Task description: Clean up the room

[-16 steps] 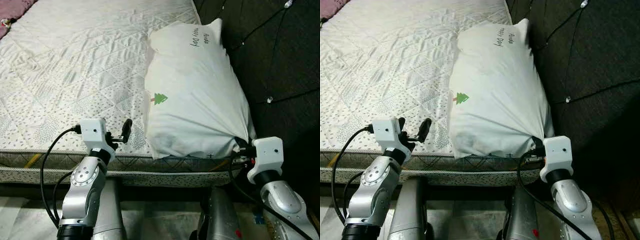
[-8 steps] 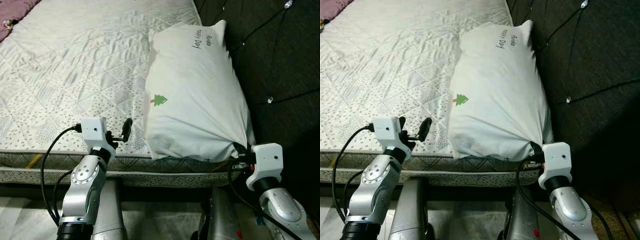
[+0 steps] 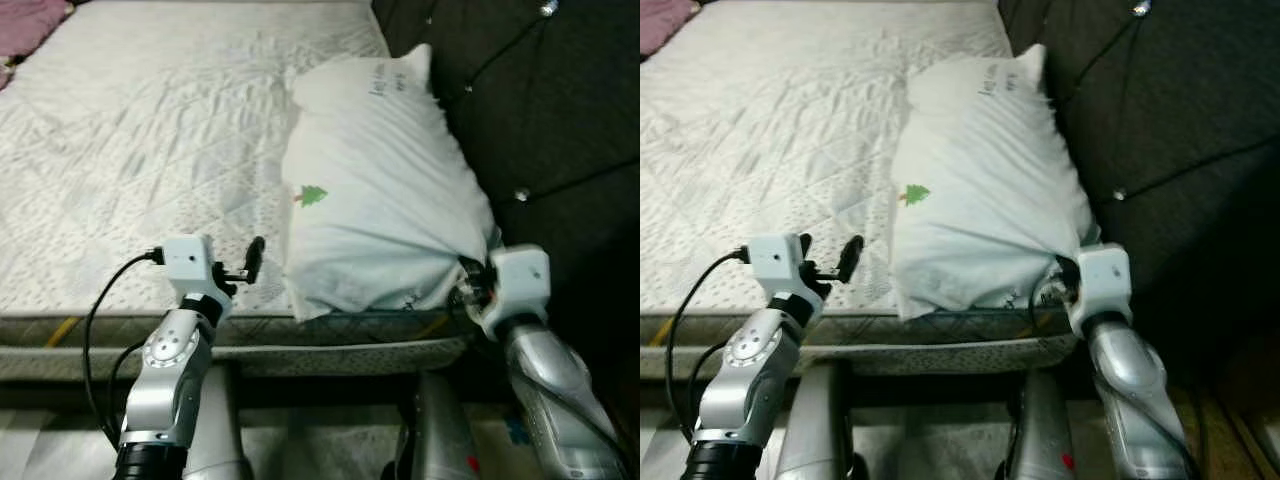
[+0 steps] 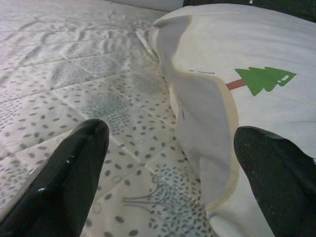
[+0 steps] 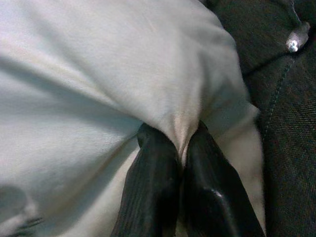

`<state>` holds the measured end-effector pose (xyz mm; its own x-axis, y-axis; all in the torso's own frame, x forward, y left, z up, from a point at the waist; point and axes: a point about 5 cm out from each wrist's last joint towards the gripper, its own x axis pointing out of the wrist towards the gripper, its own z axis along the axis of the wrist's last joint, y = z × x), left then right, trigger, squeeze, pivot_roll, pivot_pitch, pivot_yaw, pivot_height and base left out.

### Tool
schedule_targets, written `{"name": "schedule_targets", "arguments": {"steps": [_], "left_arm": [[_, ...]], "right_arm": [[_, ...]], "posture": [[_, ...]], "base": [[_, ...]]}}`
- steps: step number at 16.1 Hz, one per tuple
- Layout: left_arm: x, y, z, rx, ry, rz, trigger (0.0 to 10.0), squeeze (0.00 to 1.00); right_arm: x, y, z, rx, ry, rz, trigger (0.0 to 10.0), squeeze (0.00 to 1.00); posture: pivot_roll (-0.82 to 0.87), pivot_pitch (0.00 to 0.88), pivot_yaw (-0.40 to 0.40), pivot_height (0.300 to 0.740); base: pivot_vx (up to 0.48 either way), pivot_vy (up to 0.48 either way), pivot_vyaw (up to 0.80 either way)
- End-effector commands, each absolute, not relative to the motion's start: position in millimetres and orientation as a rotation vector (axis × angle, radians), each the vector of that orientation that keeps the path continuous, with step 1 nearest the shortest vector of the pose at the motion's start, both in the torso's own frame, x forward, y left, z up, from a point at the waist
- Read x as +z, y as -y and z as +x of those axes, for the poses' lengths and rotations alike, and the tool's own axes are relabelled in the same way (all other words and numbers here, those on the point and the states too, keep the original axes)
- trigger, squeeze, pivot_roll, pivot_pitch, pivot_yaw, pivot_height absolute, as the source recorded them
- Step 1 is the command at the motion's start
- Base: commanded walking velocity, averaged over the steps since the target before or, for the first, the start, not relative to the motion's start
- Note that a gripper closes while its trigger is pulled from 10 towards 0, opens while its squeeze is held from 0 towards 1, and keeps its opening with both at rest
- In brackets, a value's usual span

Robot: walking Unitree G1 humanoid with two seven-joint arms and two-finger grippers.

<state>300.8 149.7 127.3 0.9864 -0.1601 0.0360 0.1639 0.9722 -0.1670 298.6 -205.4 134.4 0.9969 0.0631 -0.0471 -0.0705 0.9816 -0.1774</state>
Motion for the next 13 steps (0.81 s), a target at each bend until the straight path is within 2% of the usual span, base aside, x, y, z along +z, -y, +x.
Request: {"name": "schedule_targets", "arguments": {"steps": [1,5,9,10,11,13], "left_arm": [[126.3,-152.4,301.3,-0.156,0.019,-0.159,10.0,0.0],[127.3,-160.2,301.4,-0.123,0.028,-0.151,10.0,0.0],[129.6,-157.7,306.2,-0.131,0.037,-0.152,10.0,0.0],[130.3,-157.8,308.1,-0.131,0.039,-0.152,10.0,0.0],[130.5,-158.4,308.7,-0.13,0.04,-0.152,10.0,0.0],[130.4,-159.1,310.6,-0.128,0.042,-0.153,10.0,0.0]], "right_arm": [[143.9,223.2,303.4,-0.001,-0.009,-0.189,0.0,0.0],[165.4,249.8,333.3,-0.094,0.028,-0.203,0.0,0.0],[160.5,250.1,338.2,-0.102,0.01,-0.189,0.0,0.0],[153.9,245.3,335.1,-0.087,-0.008,-0.183,4.0,0.0],[147.3,240.0,330.9,-0.069,-0.018,-0.158,10.0,1.0],[140.0,230.2,326.2,-0.043,-0.011,-0.123,10.0,1.0]], "posture": [[-0.01,0.071,-0.012,0.503],[0.0,0.062,-0.021,0.503],[-0.01,0.041,-0.016,0.503],[-0.01,0.039,-0.016,0.503],[-0.01,0.031,-0.017,0.503],[-0.02,0.011,-0.02,0.503]], "base": [[0.0,0.0,0.0],[0.0,0.0,0.0],[0.0,0.0,0.0],[0.0,0.0,0.0],[0.0,0.0,0.0],[0.0,0.0,0.0]]}}
